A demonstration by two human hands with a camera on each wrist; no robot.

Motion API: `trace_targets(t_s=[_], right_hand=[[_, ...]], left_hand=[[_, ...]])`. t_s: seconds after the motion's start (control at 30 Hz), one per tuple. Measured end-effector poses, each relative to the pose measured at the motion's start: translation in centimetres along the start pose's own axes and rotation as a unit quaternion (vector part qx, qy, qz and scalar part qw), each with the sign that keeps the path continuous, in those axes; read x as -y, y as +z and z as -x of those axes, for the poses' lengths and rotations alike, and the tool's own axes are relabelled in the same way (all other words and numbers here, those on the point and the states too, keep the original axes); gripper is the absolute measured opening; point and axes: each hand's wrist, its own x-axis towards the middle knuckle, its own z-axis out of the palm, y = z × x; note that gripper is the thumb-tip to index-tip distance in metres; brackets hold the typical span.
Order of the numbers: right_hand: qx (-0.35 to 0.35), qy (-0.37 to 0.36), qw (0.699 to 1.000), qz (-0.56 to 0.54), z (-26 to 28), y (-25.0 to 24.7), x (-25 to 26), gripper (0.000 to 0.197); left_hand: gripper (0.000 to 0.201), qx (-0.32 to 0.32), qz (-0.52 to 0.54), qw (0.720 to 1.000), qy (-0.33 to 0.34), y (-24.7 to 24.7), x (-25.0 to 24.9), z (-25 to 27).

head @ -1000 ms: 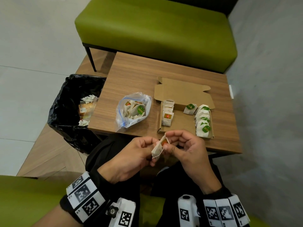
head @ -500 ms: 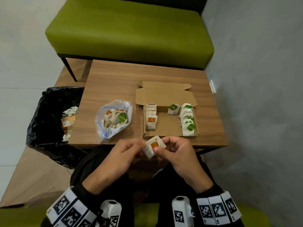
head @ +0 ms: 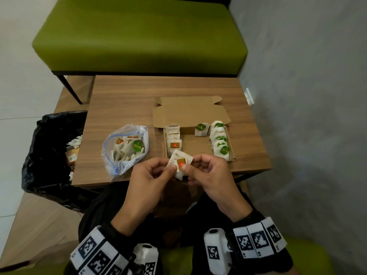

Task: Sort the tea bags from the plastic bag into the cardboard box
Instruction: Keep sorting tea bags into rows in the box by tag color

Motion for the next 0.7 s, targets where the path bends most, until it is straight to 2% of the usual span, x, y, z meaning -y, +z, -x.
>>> trace_targets(t_s=[0.1,0.23,0.3,0.37,0.43,0.5,0.6,0.7], right_hand=[[0.004,-0.011,0.999,0.048,-0.8,0.0,0.0,0.007],[0.028,-0.043,0.990,0.130,-2.4,-0.5,0.4,0.017],[0.005,-0.073,0.979,0.188,-3.9,-1.1,0.3,0.016],[-0.048,-0.096,0.963,0.247,-5.6,-1.6,-0.2,0.015],[-0.073,-0.081,0.949,0.294,-7.3,-1.7,-0.3,0.010],[-0.038,-0.041,0.930,0.363,-8.5,-1.5,-0.5,0.001],[0.010,-0.010,0.895,0.447,-9.7,-0.4,-0.9,0.002],[0.002,0.005,0.871,0.491,-10.4,0.6,-1.7,0.006]], left_hand=[[0.014,-0.031,0.009,0.999,0.000,0.5,0.2,-0.2],[0.015,-0.026,-0.032,0.999,-0.014,0.8,1.2,-1.1],[0.017,-0.037,-0.074,0.996,-0.021,0.7,2.0,-1.9],[0.023,-0.048,-0.142,0.988,-0.024,0.5,2.6,-2.4],[0.032,-0.023,-0.215,0.976,-0.033,0.5,2.9,-2.8],[0.041,0.013,-0.279,0.960,-0.038,0.7,3.0,-3.0],[0.049,0.041,-0.339,0.939,-0.035,0.8,3.0,-2.9],[0.052,0.051,-0.364,0.929,-0.033,1.0,2.8,-2.8]])
